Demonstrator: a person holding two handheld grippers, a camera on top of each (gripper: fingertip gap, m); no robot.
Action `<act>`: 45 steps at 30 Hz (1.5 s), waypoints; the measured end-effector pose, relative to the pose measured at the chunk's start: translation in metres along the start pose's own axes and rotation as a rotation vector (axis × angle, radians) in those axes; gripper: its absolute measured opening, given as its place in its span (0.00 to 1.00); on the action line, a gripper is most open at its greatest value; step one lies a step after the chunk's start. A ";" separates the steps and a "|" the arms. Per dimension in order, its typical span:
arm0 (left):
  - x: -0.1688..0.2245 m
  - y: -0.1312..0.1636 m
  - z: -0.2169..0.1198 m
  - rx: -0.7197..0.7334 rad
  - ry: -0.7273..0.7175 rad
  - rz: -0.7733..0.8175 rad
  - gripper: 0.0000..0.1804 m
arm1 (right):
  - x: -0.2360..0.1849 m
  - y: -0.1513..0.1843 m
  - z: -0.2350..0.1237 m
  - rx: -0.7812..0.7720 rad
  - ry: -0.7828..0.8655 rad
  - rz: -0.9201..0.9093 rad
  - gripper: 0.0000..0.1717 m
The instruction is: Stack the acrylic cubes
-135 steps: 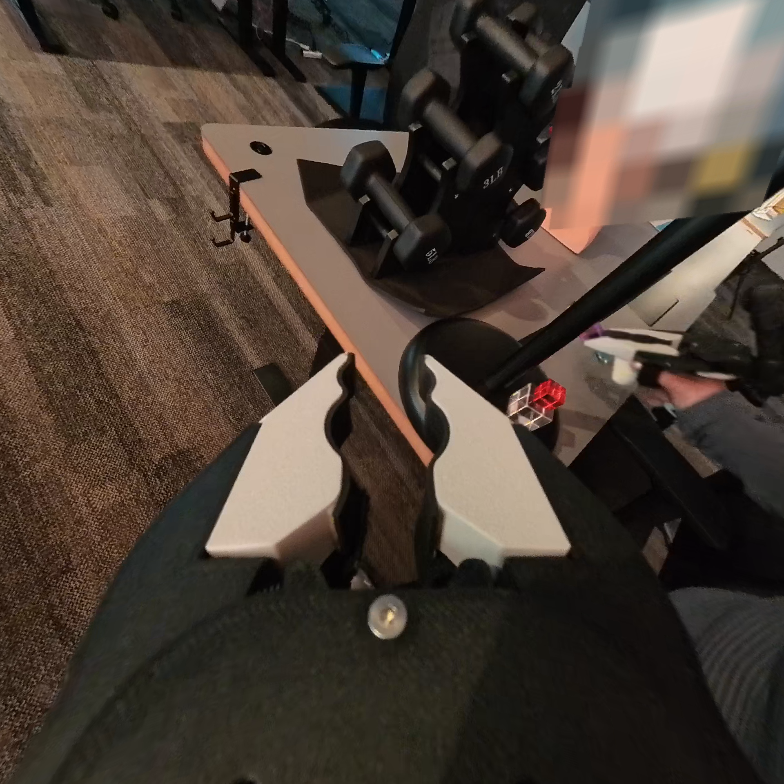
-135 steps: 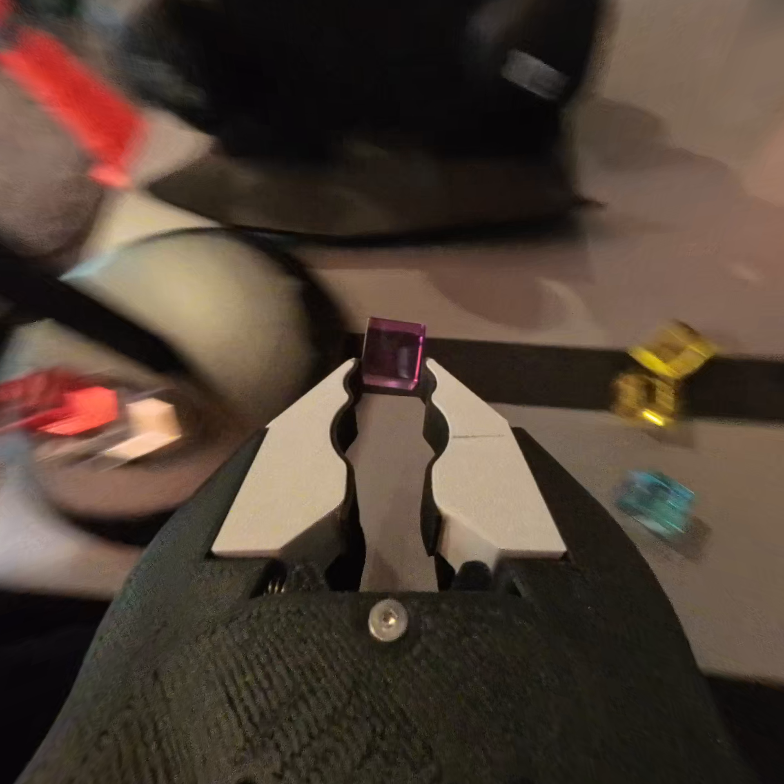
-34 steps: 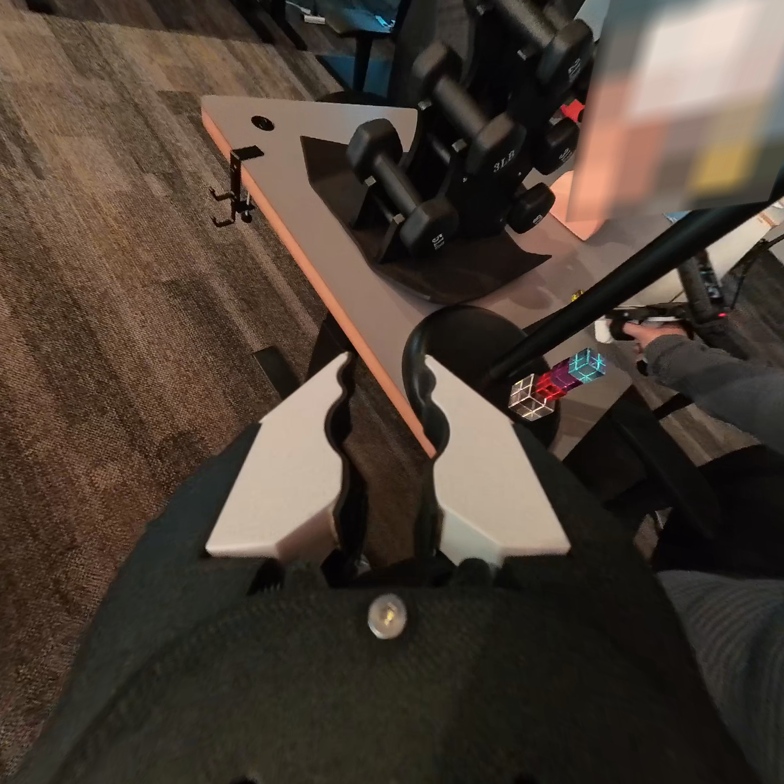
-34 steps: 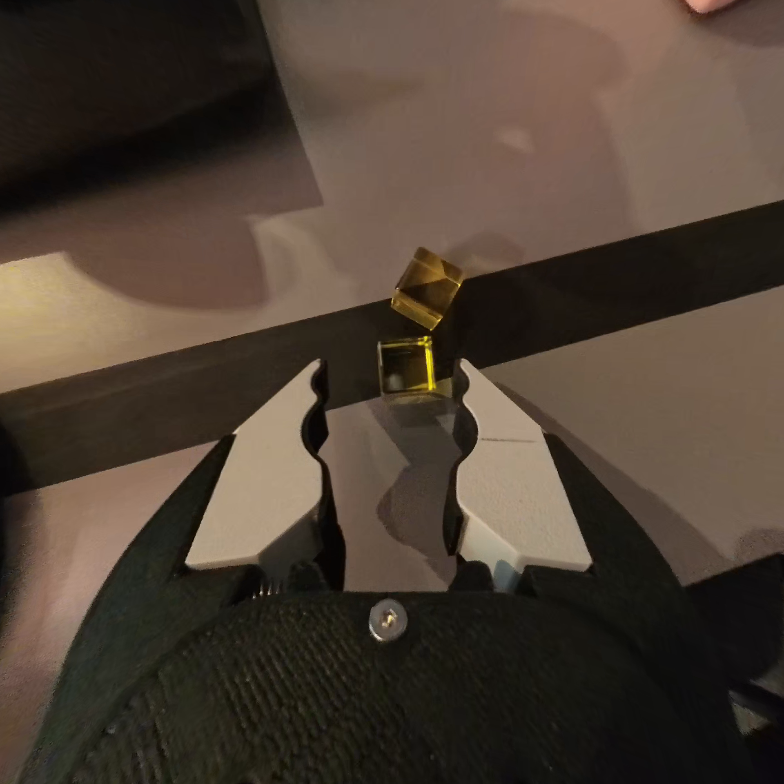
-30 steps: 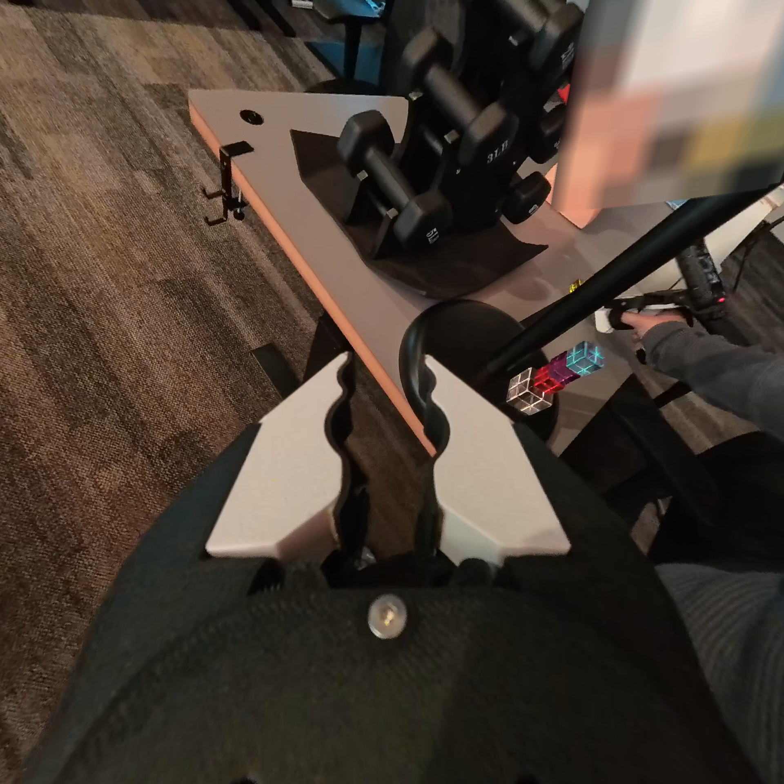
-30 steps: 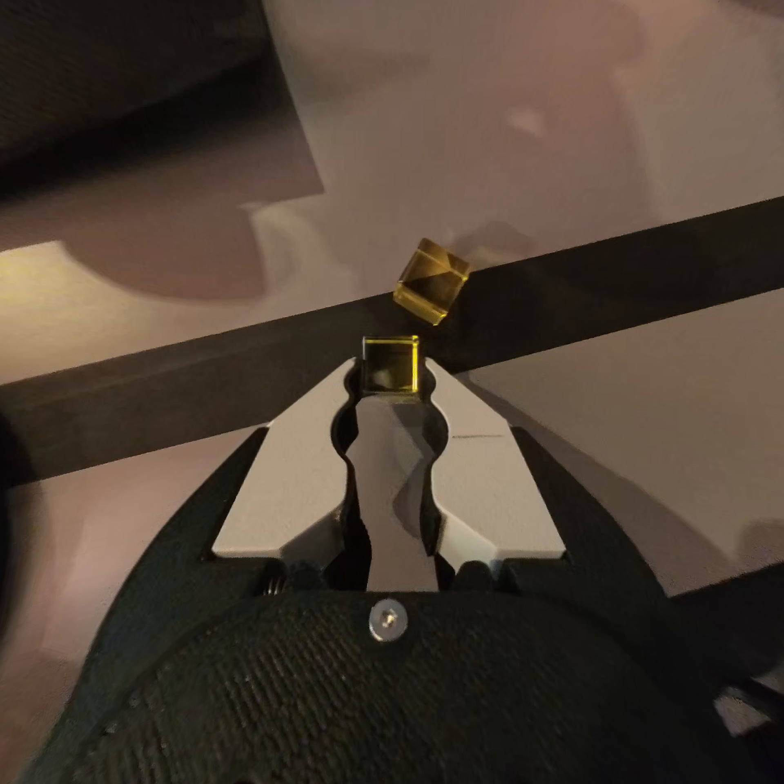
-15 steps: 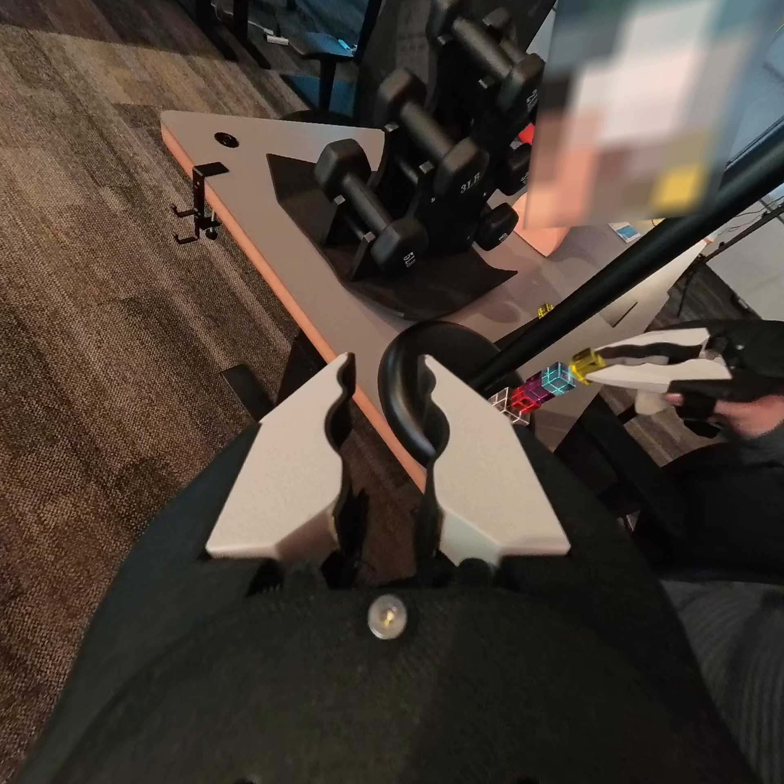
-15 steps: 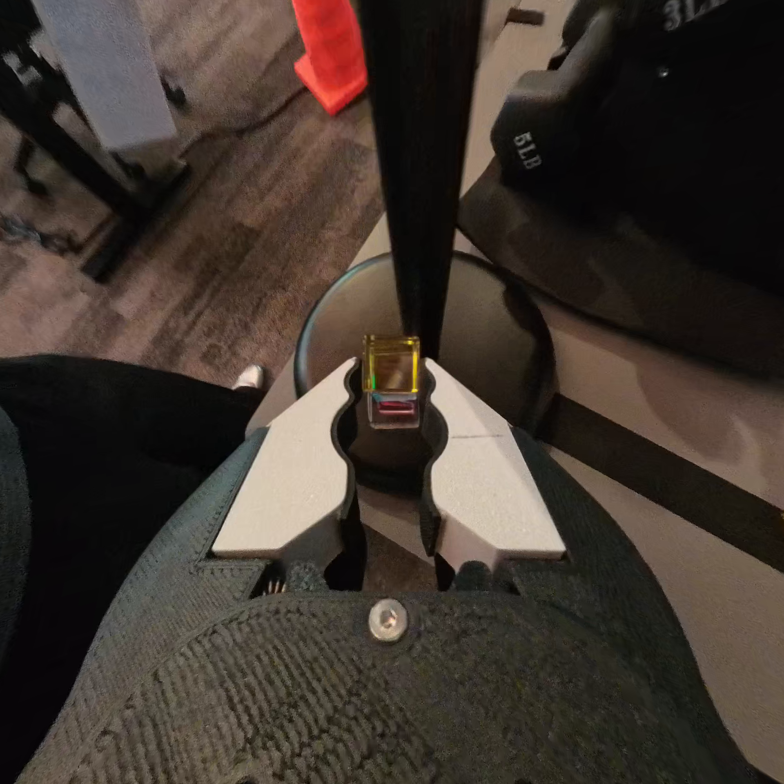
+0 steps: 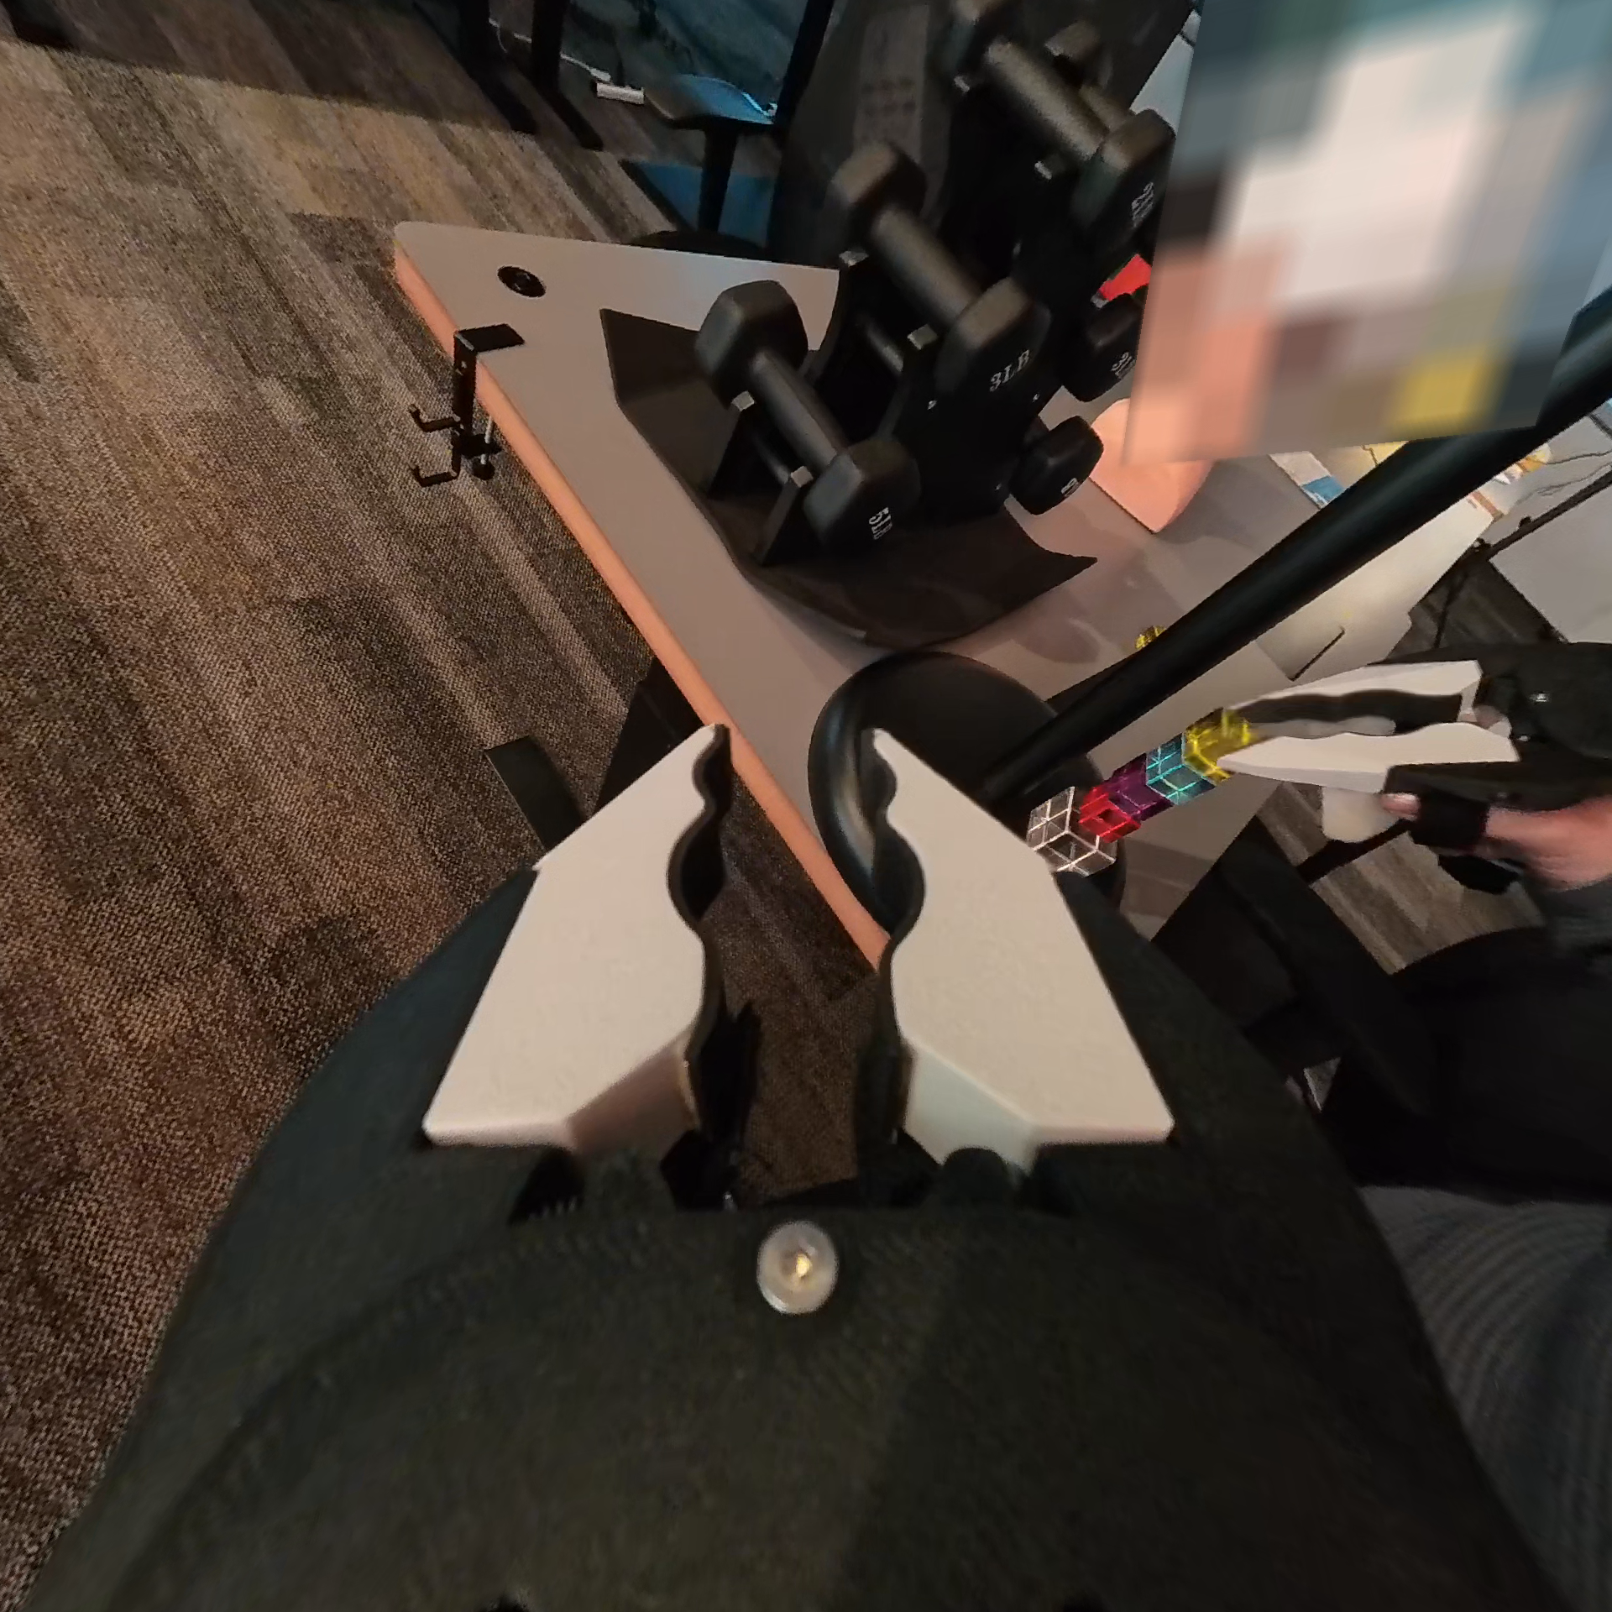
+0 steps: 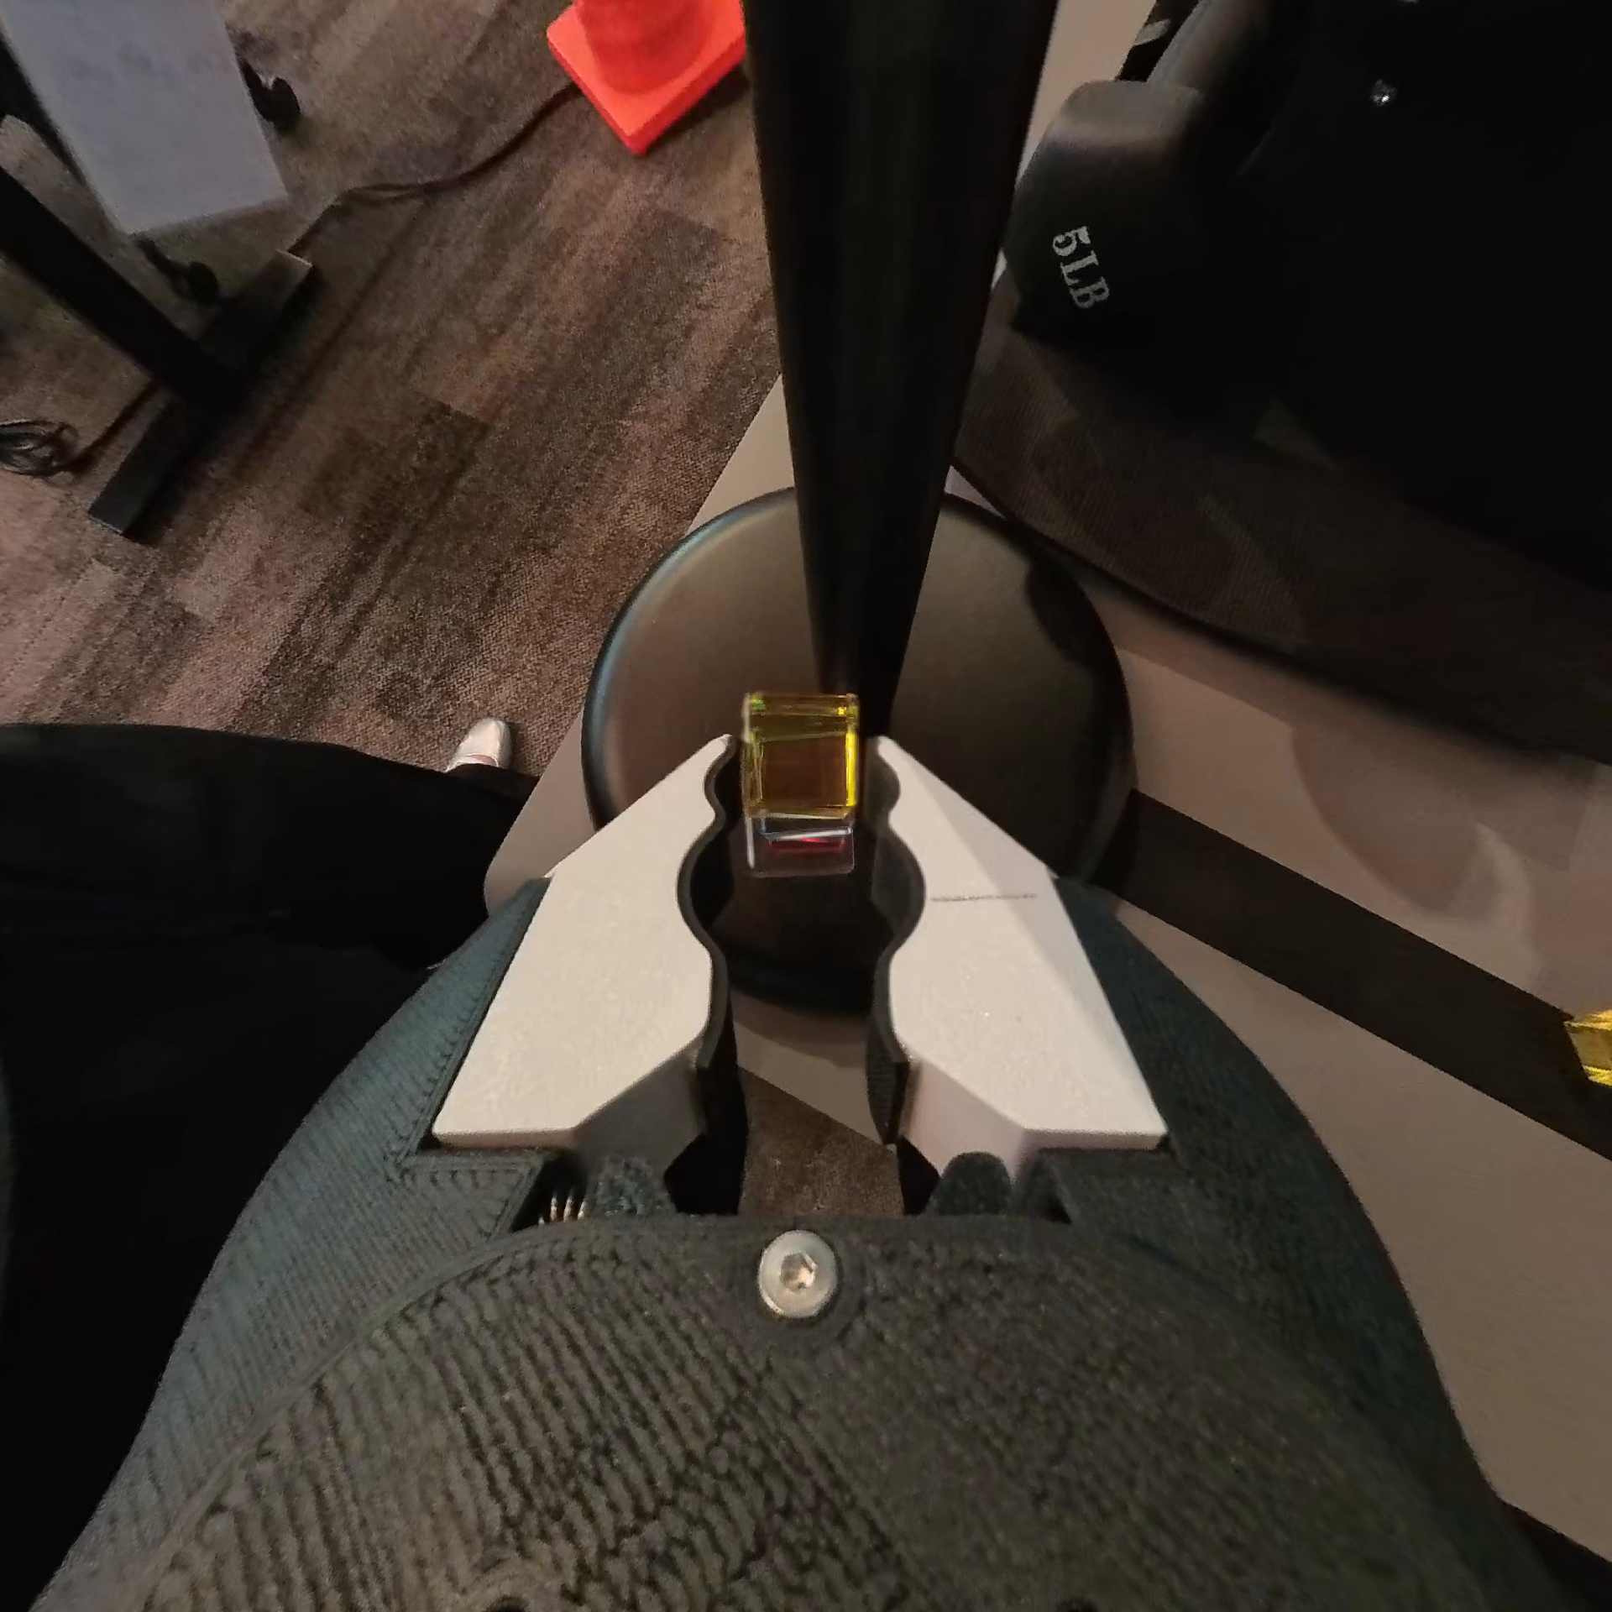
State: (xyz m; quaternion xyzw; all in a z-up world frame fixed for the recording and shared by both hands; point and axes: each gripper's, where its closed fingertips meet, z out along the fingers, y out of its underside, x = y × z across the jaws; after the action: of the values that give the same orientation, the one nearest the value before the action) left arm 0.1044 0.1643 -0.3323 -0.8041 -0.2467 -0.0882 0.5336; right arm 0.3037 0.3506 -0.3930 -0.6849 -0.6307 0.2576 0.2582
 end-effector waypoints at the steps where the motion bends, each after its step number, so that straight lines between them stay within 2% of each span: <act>1: 0.000 0.001 0.000 -0.001 -0.001 0.002 0.16 | 0.000 0.000 -0.001 0.003 -0.003 0.006 0.19; 3: -0.001 0.001 0.000 -0.003 -0.003 0.001 0.16 | -0.001 -0.002 -0.005 0.024 -0.015 0.025 0.28; 6: -0.003 0.000 -0.001 0.004 -0.007 -0.008 0.16 | 0.004 -0.009 -0.020 0.118 -0.018 0.083 0.35; 9: -0.004 -0.001 -0.001 0.011 -0.014 -0.007 0.16 | 0.034 -0.006 -0.041 0.260 0.089 0.176 0.42; 11: -0.005 -0.003 -0.001 0.018 -0.016 -0.008 0.16 | 0.067 0.011 -0.060 0.372 0.258 0.237 0.41; 13: -0.005 -0.005 0.000 0.026 -0.016 -0.014 0.16 | 0.093 0.047 -0.074 0.396 0.411 0.299 0.40; 16: -0.005 -0.006 0.001 0.034 -0.025 -0.026 0.16 | 0.106 0.092 -0.083 0.371 0.481 0.366 0.44; 18: -0.004 -0.009 -0.001 0.054 -0.042 -0.043 0.16 | 0.106 0.093 -0.092 0.393 0.487 0.341 0.44; 22: -0.004 -0.012 -0.008 0.151 -0.094 -0.098 0.16 | 0.124 0.076 -0.122 0.435 0.533 0.209 0.45; 25: 0.010 -0.004 -0.009 0.161 -0.051 -0.154 0.16 | 0.140 0.081 -0.155 0.448 0.568 0.221 0.45; 29: 0.032 -0.001 -0.015 0.130 -0.054 -0.030 0.16 | 0.122 0.089 -0.183 0.434 0.564 0.224 0.45; 33: 0.059 0.001 -0.031 0.181 -0.033 0.027 0.16 | 0.070 0.083 -0.161 0.389 0.419 0.139 0.38; 37: 0.078 0.038 -0.063 0.184 -0.048 -0.035 0.15 | -0.018 0.062 -0.108 0.374 0.098 0.009 0.27; 40: 0.091 0.072 -0.091 0.148 -0.085 -0.061 0.16 | -0.059 0.050 -0.066 0.398 0.078 -0.113 0.04; 41: 0.093 0.081 -0.099 0.133 -0.101 -0.060 0.15 | -0.067 0.049 -0.049 0.402 0.084 -0.132 0.00; 45: 0.099 0.103 -0.127 0.113 -0.167 -0.064 0.16 | -0.088 0.052 0.021 0.358 -0.013 -0.023 0.00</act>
State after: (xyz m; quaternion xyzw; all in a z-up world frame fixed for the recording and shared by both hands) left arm 0.2559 0.0483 -0.3231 -0.7691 -0.3206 -0.0240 0.5524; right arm 0.3217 0.2602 -0.4414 -0.6193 -0.5841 0.3672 0.3748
